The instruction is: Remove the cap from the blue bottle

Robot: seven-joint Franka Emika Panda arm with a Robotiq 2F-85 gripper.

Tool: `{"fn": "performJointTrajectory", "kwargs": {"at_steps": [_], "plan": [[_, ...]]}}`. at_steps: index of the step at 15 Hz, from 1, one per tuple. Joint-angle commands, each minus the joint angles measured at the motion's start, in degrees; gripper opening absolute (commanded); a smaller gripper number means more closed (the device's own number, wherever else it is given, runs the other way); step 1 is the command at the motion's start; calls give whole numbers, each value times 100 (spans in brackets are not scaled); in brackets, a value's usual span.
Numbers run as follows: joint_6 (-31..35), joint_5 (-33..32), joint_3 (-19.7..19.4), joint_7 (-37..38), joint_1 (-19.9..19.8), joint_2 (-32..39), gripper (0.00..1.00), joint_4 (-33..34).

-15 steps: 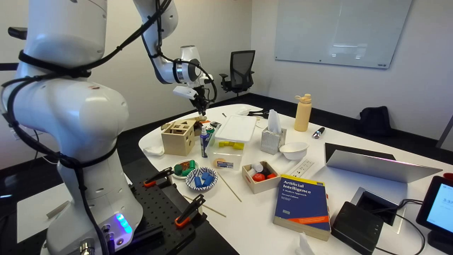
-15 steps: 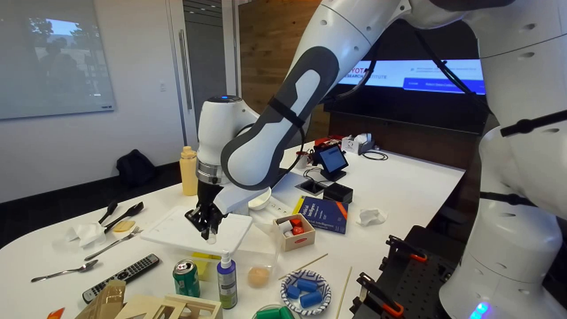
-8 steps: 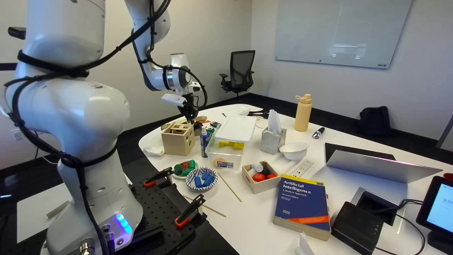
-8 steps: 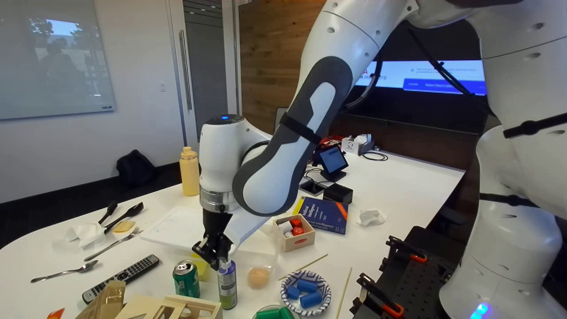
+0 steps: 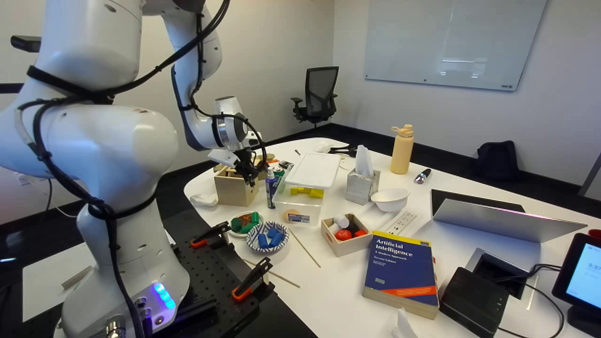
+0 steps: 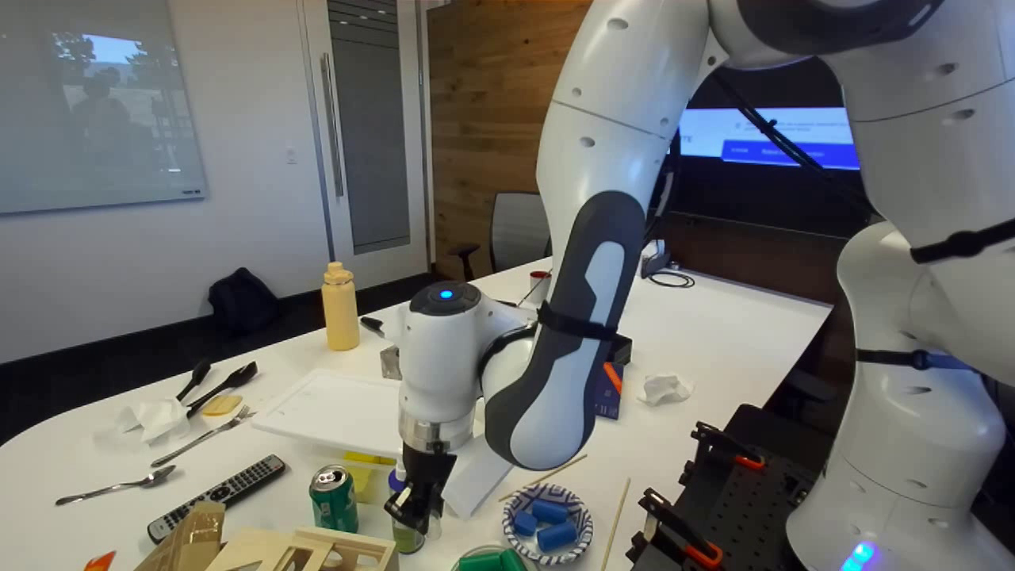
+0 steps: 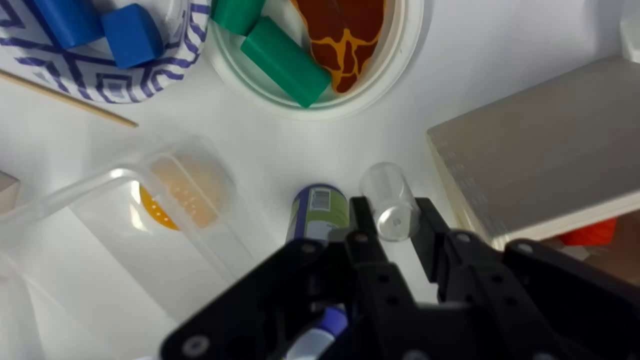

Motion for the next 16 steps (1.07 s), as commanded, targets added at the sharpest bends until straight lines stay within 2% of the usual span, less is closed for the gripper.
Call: {"fn": "performJointTrajectory", "kwargs": {"at_steps": [1,3,6,8,12,16], "plan": [[623,482,-387,-116,422,588,6,162],[844,952,-395,-389,466,885,6,290],[974,1626,-134,-869,275,1191,6,496],[1019,1983,-96,-1144,270,1326,6,589],[1160,2549,27,-1497,195,1529,6,730],[1199,2850,78,-1637,177,1691,6,818]]}}
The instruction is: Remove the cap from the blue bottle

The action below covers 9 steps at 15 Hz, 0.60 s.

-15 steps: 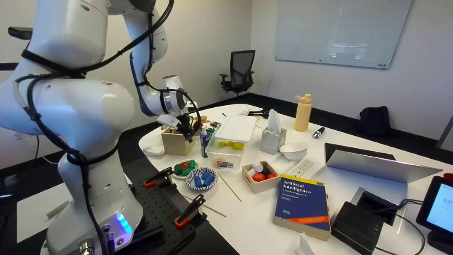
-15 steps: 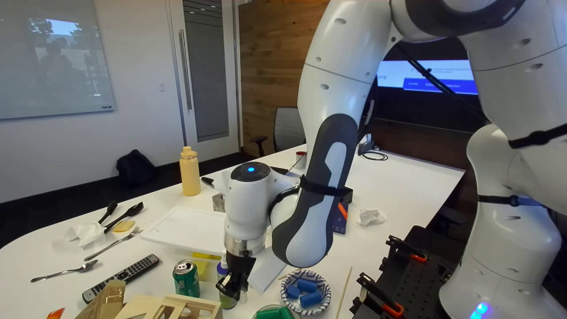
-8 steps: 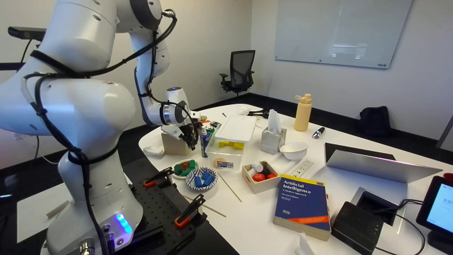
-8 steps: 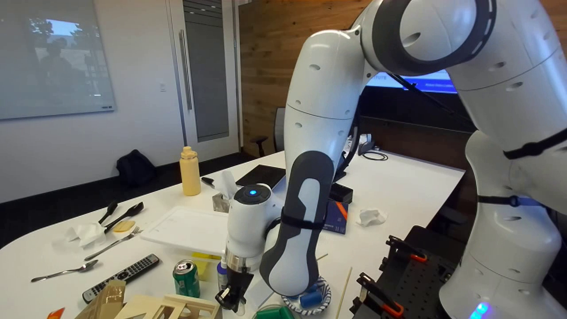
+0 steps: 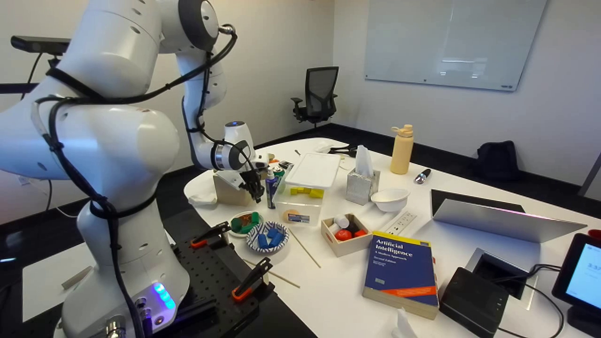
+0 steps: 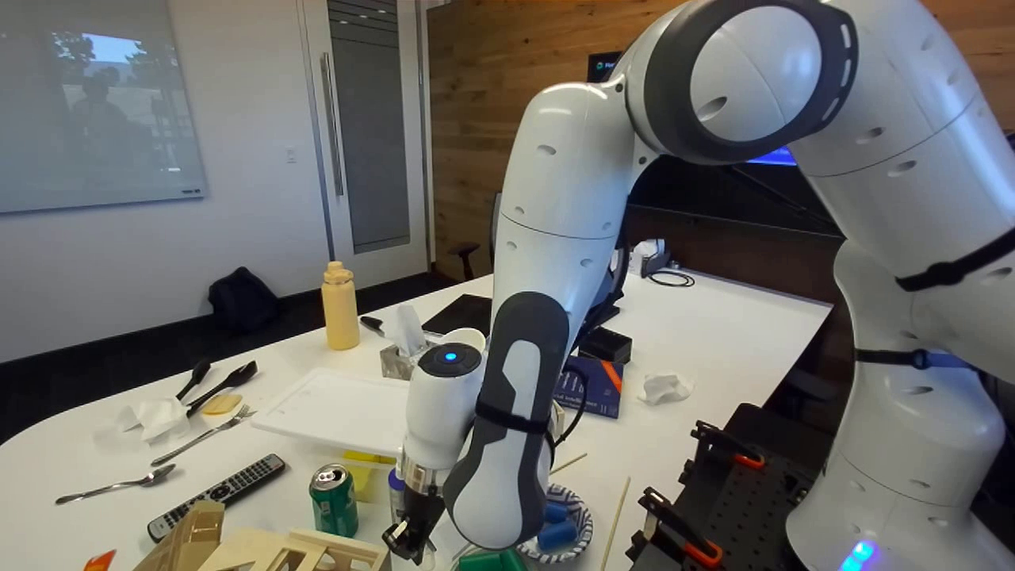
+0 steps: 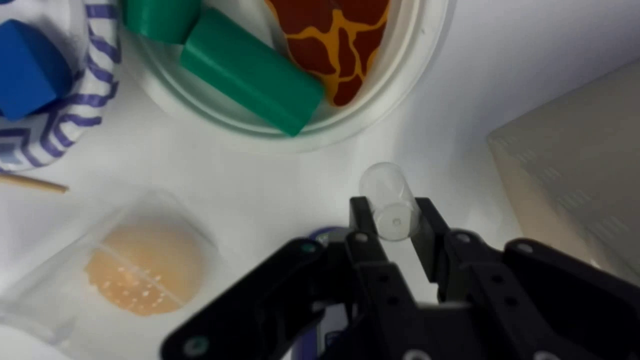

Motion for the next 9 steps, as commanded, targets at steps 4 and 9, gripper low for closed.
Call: {"fn": "performJointTrajectory", "kwargs": {"at_steps": [4,9], "plan": [[315,466,106,-178,-40,359,6,198],[477,714,58,-169,52,400,73,182]]}}
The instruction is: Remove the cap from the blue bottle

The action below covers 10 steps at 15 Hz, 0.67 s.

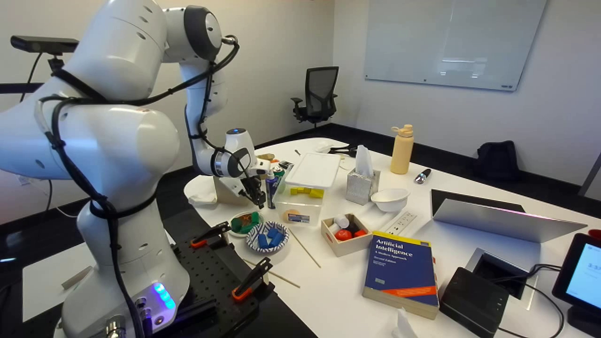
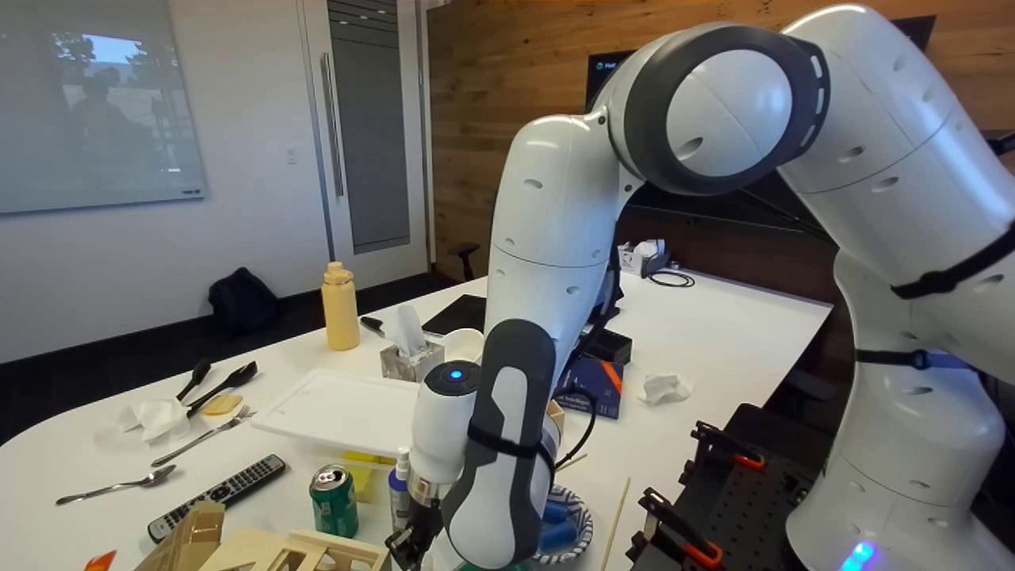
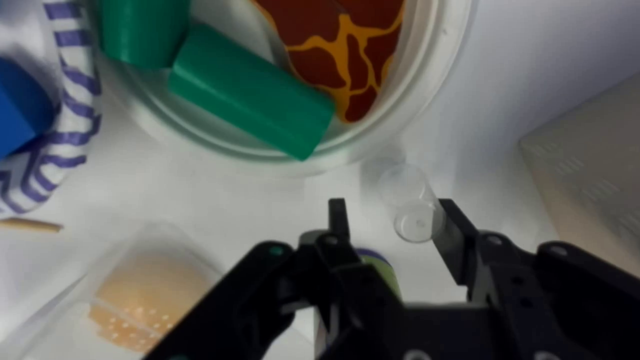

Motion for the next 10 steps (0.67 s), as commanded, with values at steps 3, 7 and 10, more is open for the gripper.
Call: {"fn": "performJointTrajectory", "kwargs": {"at_steps": [3,7,10], "plan": [[248,346,-135,-211,270,-264,95,-152],[163,420,-259,-225,459,-368,100,-175],[161,456,-260,-226,536,-449,100,-223]]}}
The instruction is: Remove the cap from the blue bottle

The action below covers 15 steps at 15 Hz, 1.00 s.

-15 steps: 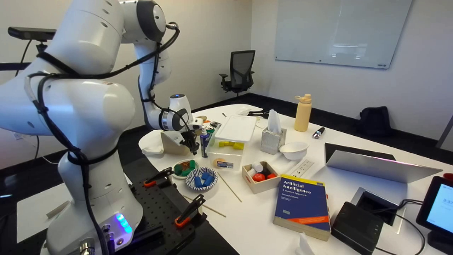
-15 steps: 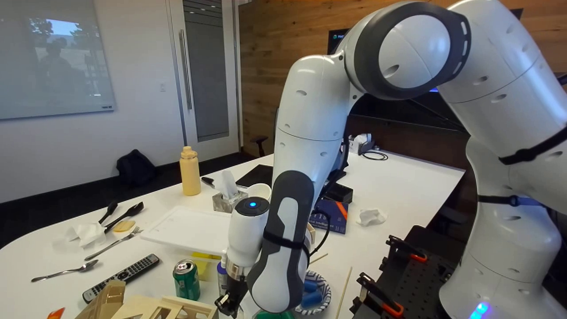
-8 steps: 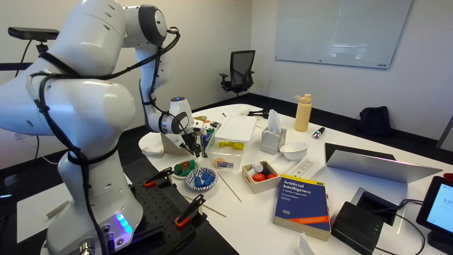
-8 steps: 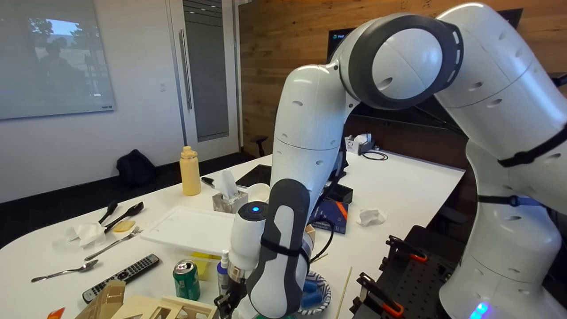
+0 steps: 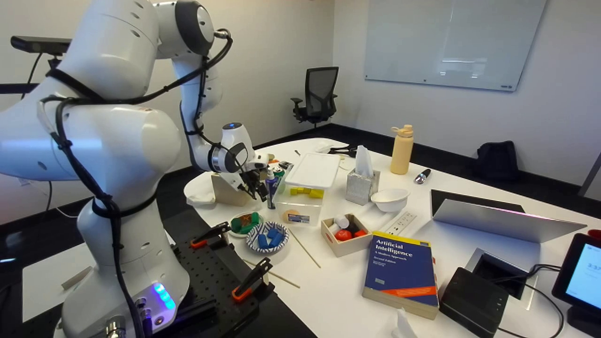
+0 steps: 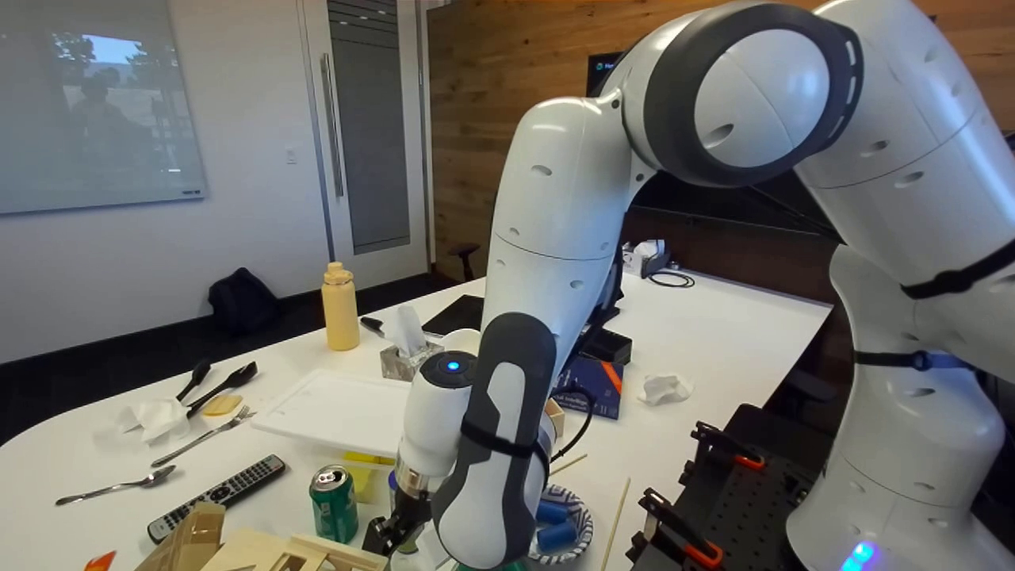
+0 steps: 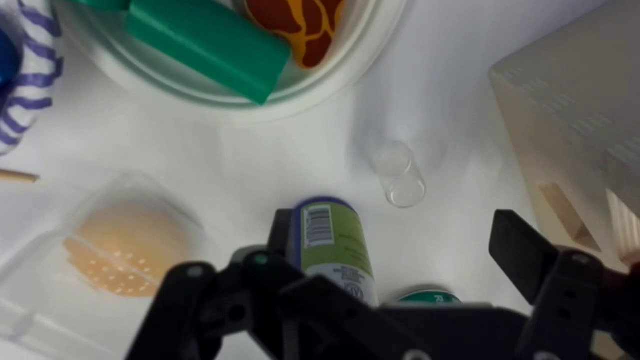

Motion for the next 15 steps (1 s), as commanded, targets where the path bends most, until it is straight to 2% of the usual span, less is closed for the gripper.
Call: {"fn": "performJointTrajectory", "kwargs": {"at_steps": [1,3,5,8,12,15], "plan": [[-30,217,-42,-225,195,-313,100,-232],[-203,198,-139,-262,319,-563,100,-376],[-415,187,-505,-282,676,-968,100,-668],[-817,34,-1255,-294,1329,-1703,100,-1118],[-1041,-341,-2300,-199,2214,-2564,100,-1520],[-1084,-536,-2664,-220,2454,-2885,100,-1594]]}}
